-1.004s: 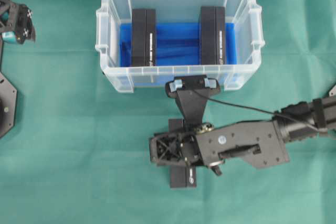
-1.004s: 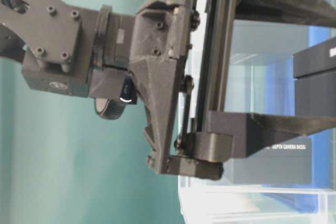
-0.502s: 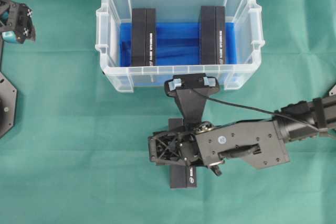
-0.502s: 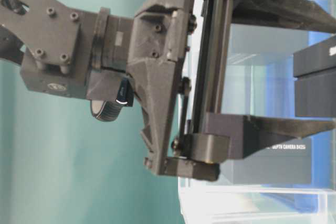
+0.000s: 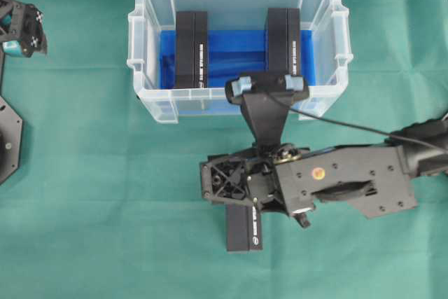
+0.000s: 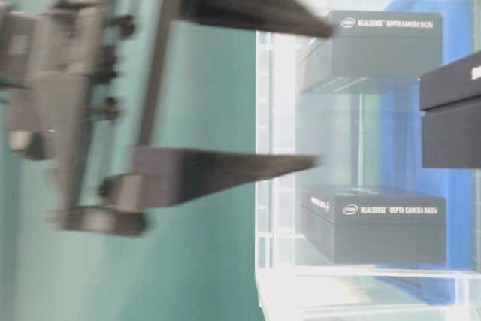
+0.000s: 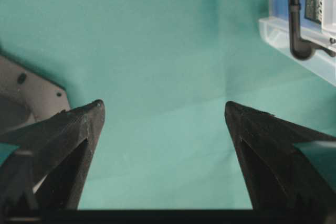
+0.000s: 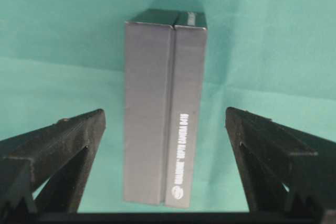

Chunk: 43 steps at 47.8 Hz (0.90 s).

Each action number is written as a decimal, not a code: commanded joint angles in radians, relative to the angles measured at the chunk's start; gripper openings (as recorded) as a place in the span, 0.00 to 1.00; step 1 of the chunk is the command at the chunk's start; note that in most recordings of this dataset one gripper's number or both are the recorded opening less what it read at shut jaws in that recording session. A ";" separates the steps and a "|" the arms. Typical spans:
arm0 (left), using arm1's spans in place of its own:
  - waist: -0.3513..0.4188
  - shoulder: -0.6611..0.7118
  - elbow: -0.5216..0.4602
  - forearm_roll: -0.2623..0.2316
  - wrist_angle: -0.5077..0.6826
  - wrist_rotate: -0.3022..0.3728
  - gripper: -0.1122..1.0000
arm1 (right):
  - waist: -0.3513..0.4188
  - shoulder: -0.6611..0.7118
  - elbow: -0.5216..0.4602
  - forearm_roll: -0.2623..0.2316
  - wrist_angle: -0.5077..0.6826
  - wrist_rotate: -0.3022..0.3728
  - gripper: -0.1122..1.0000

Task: Take out the box from the case.

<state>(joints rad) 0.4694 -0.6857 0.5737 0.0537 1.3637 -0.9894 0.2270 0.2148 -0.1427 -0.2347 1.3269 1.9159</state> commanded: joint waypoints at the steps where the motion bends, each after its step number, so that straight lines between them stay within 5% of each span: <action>1: 0.003 -0.003 -0.009 0.005 -0.003 0.002 0.95 | -0.003 -0.043 -0.051 -0.011 0.015 -0.009 0.94; 29: 0.008 -0.003 -0.009 0.005 -0.005 0.002 0.95 | -0.006 -0.043 -0.124 -0.009 0.103 -0.044 0.94; 43: 0.009 -0.003 -0.009 0.003 -0.003 0.003 0.95 | -0.003 -0.097 -0.075 0.043 0.184 -0.077 0.94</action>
<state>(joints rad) 0.4740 -0.6872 0.5737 0.0537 1.3637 -0.9879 0.2224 0.1795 -0.2194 -0.1963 1.4895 1.8408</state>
